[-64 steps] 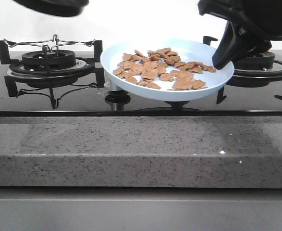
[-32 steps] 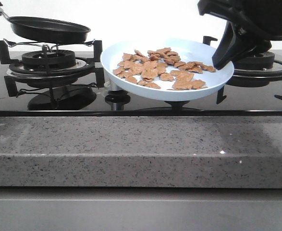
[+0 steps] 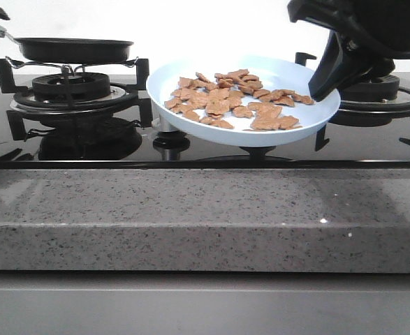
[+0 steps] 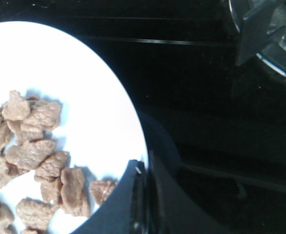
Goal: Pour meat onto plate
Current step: 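Return the empty pan onto its burner with the left gripper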
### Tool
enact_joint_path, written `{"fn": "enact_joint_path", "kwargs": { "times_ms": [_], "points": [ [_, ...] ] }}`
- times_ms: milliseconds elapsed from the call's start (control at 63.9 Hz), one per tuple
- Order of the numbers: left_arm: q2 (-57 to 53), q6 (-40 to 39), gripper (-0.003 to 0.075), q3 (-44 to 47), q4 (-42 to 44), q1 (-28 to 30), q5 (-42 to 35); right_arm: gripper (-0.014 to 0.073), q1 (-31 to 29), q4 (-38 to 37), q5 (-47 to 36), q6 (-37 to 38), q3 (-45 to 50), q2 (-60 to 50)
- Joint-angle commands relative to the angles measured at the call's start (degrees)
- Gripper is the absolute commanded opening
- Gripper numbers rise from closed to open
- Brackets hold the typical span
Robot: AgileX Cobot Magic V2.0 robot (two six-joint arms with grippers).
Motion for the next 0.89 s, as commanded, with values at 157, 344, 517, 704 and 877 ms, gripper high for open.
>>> {"fn": "enact_joint_path", "kwargs": {
  "times_ms": [157,344,517,704,877],
  "points": [
    [-2.94,-0.06,0.0527,-1.88,-0.61,1.52,4.47,-0.0068,0.05,0.06,-2.11,-0.68,-1.58,-1.39],
    [-3.08,-0.33,0.0527,-3.08,1.43,5.91,11.21,-0.0068,0.05,0.06,-2.11,-0.68,-1.58,-1.39],
    [-6.21,-2.76,0.0524,-3.72,7.53,8.71,12.49,-0.0068,0.05,0.06,-2.11,-0.68,-1.58,-1.39],
    [-13.91,-7.69,0.0522,-3.72,24.74,9.12,8.13,-0.0068,0.05,0.06,-2.11,-0.68,-1.58,-1.39],
    [-22.45,-13.37,0.0468,-3.72,39.45,6.99,7.59,-0.0068,0.05,0.06,-2.11,-0.68,-1.58,-1.39]
  ]
}}
